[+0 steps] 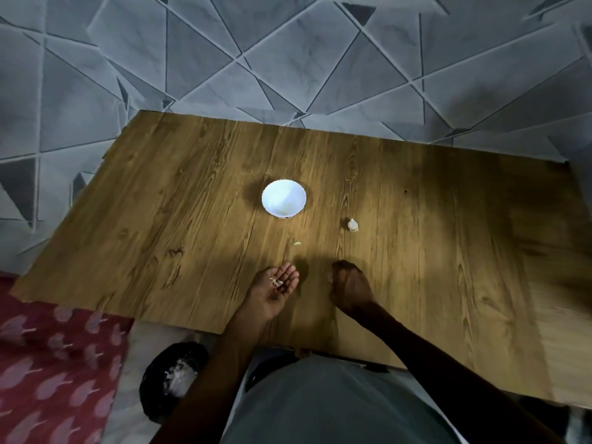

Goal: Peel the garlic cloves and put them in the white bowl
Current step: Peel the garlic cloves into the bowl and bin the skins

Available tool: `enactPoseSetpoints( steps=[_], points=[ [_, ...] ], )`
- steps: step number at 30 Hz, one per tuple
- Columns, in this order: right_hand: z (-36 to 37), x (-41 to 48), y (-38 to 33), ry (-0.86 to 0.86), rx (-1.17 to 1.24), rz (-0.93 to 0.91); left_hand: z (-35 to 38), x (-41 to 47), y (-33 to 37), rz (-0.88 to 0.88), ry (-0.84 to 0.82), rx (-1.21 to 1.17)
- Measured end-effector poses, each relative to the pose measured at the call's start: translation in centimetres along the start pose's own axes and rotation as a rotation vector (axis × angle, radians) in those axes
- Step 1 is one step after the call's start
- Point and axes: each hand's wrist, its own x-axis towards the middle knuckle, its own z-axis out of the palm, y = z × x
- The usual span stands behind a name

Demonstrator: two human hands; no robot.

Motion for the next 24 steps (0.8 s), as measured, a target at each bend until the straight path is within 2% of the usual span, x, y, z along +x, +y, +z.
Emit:
enactPoseSetpoints(
  steps=[3, 7, 10, 12, 18, 21, 24],
  points=[
    [-1.1, -0.6, -1.5, 0.062, 0.276, -0.052, -0.1, -0.2, -1.1, 0.016, 0.011, 0.021],
    [-2.1, -2.6, -4.6, 0.013, 0.232, -0.198, 0.4, -1.6, -2.6, -0.005, -0.035, 0.025],
    [-2.5, -3.7, -5.5, 0.047, 0.088, -0.132, 0.7, -2.6, -3.4, -0.014, -0.047, 0.007],
    [-2.7, -4.2, -5.8, 0.083, 0.139, -0.168, 0.5, -2.7, -3.8, 0.003, -0.042, 0.0],
    [-1.4, -5.2, -6.5, 0.038, 0.368, -0.169, -2.7, -3.6, -4.0, 0.028, 0.0, -0.047],
    [-0.2, -5.9, -8.8, -0.031, 0.51, -0.218, -6.2, -4.9, -3.6, 0.039, 0.022, -0.14],
    [2.0, -6.7, -12.2, -0.182, 0.6, -0.202, -11.0, -6.3, -3.3, 0.088, 0.066, -0.231]
  ],
)
